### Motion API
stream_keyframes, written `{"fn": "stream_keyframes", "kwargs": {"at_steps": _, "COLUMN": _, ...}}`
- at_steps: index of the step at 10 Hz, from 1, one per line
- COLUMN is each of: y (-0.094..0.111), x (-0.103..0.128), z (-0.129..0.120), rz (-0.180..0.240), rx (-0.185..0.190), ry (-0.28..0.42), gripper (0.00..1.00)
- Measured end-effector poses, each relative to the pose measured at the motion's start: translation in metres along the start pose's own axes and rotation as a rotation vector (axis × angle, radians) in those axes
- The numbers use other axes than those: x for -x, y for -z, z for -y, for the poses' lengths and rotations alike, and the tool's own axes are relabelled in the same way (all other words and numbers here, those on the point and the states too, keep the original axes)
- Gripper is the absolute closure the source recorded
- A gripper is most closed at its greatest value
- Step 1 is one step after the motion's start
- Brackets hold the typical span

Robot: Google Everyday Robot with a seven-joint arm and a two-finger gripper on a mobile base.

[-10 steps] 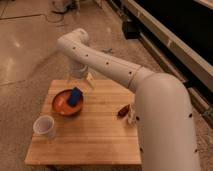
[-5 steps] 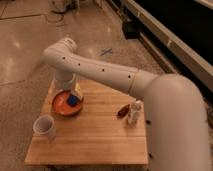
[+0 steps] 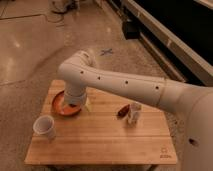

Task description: Move the arm in a circular motion

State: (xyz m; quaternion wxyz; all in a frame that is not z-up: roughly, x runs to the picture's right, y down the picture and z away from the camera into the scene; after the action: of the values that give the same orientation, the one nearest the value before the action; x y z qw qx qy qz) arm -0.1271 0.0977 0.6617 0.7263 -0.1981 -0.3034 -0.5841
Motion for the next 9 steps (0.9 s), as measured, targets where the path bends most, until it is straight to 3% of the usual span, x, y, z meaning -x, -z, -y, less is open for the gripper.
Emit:
{"fn": "stream_keyframes", "kwargs": {"at_steps": 3, "y": 0.011, "x": 0.001, "z": -0.063, "rz": -0.017, "rx": -0.001, "ry": -0.125, "gripper": 0.20}}
{"fn": "stream_keyframes", "kwargs": {"at_steps": 9, "y": 0.048, "x": -0.022, "z": -0.185, "rz": -0.094, "rx": 0.037, "ry": -0.370, "gripper": 0.20}}
